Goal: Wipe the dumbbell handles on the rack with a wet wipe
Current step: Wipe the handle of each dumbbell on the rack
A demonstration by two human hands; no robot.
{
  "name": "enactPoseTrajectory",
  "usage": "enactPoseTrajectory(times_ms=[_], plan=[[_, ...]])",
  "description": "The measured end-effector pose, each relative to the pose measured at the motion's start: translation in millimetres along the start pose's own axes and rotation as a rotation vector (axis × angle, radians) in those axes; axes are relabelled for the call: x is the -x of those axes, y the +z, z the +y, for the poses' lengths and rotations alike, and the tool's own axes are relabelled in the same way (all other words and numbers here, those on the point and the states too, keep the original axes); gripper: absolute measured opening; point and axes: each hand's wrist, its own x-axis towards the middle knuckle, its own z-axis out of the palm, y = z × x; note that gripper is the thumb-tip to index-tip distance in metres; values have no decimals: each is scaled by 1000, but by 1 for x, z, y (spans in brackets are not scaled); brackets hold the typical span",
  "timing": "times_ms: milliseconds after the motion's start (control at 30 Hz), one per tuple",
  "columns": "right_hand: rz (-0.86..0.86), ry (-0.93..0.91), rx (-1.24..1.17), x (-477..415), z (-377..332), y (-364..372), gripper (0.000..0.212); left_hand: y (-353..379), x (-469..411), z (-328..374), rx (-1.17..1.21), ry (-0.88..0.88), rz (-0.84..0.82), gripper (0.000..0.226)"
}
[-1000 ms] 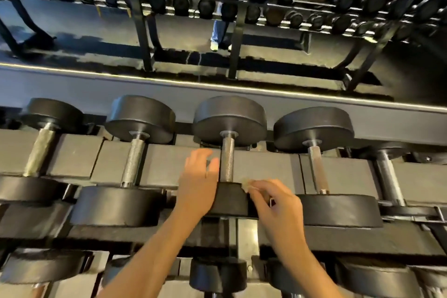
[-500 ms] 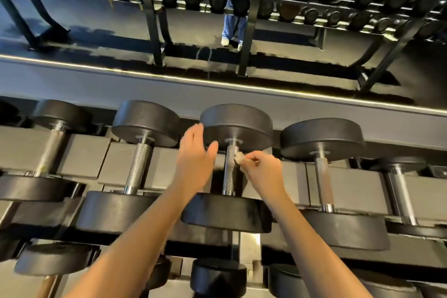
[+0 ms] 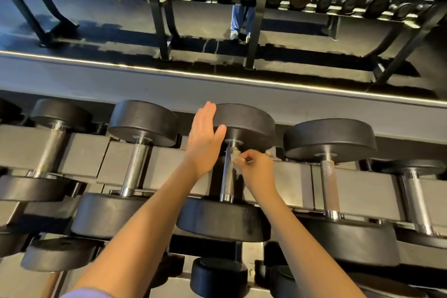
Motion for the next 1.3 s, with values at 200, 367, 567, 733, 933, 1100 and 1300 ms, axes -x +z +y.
enactPoseTrajectory(times_ms=[200,367,567,733,933,1100,1300], plan=[[45,12,-22,0,-11,1,11,-5,-3,-10,-26,56,-35,59],[-111,69,90,16,-12,-1,9,-7,-7,-16,-81,80,-75,59],[122,65,122,-15,-29,6,13,-12,-8,-18,-115,106,-122,58],[-56,84,176,5,-14,-1,21,-13,-8,-16,-129,121,-99,59],[-69,129,164,5,-19,0,11,-12,-8,-17,-136,120,-99,59],[106,125,80,-4,-32,3,21,-13,-10,-19,-159,136,-102,59],[-380,324,487,17,-22,-10,18,-14,-10,-23,-236,197,-72,59]])
